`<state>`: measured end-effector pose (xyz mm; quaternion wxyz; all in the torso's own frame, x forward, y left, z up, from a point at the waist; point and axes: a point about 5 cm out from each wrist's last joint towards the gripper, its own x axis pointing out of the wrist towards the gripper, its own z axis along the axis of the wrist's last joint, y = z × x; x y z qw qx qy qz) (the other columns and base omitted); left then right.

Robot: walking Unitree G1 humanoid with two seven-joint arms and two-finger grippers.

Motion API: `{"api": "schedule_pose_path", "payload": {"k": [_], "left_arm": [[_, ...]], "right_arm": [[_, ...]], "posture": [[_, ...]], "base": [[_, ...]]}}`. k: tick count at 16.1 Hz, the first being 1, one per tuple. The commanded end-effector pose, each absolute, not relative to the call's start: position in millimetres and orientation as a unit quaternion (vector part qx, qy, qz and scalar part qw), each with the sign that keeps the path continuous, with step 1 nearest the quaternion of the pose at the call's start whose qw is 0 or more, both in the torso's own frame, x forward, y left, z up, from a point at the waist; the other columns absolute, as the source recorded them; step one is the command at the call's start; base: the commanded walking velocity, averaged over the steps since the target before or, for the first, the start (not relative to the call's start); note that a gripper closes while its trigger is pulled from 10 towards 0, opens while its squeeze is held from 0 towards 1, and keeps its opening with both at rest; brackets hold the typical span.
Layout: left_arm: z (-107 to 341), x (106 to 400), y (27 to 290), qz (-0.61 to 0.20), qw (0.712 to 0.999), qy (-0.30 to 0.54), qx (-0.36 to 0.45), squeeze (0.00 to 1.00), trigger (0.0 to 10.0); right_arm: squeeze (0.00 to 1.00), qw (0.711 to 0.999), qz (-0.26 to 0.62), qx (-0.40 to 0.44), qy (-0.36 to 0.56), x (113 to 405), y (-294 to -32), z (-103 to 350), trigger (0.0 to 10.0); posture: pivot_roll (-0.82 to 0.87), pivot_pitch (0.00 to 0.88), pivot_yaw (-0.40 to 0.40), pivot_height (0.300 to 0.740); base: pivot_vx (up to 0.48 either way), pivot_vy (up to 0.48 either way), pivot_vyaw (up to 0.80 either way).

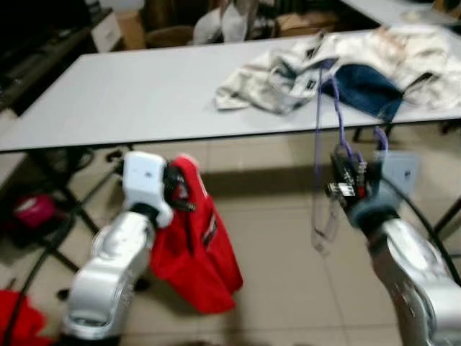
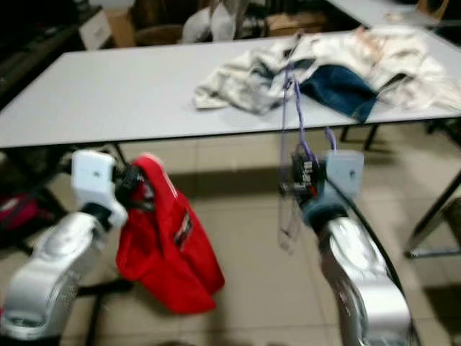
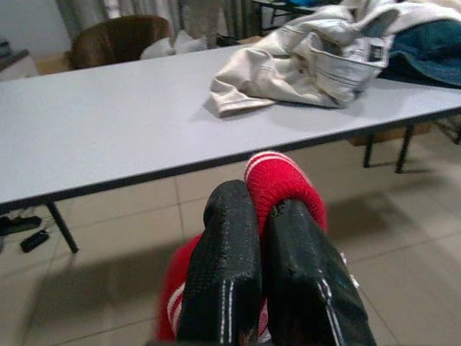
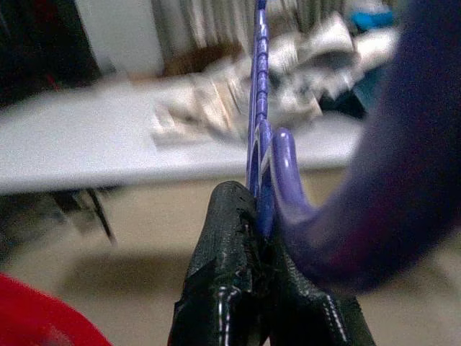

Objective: Hang hanger

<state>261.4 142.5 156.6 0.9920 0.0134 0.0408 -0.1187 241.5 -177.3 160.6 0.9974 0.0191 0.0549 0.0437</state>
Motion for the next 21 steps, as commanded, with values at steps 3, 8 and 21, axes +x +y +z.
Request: {"api": "schedule_pose_path", "payload": {"k": [3, 8, 21], "left_arm": [[172.1, 260.6, 147.7, -0.097, 0.995, -0.002, 0.0, 0.0, 10.0], [174.5, 264.5, 143.7, -0.096, 0.995, -0.017, 0.013, 0.0, 10.0], [175.2, 270.2, 156.5, -0.065, 0.997, -0.02, 0.023, 0.0, 10.0]], "right_arm": [[0.0, 0.997, 0.052, 0.032, 0.042, 244.7, -171.6, 166.6, 10.0], [0.0, 0.99, 0.127, 0.025, 0.057, 241.9, -161.0, 163.4, 10.0], [0.0, 0.977, 0.204, -0.024, 0.05, 242.2, -145.2, 165.8, 10.0]], "posture": [[-0.11, 0.001, 0.087, 0.74], [-0.11, 0.0, 0.081, 0.74], [-0.11, 0.0, 0.084, 0.74]], "base": [[0.0, 0.107, 0.0], [0.0, 0.0, 0.0], [0.314, 0.0, 0.34]]}}
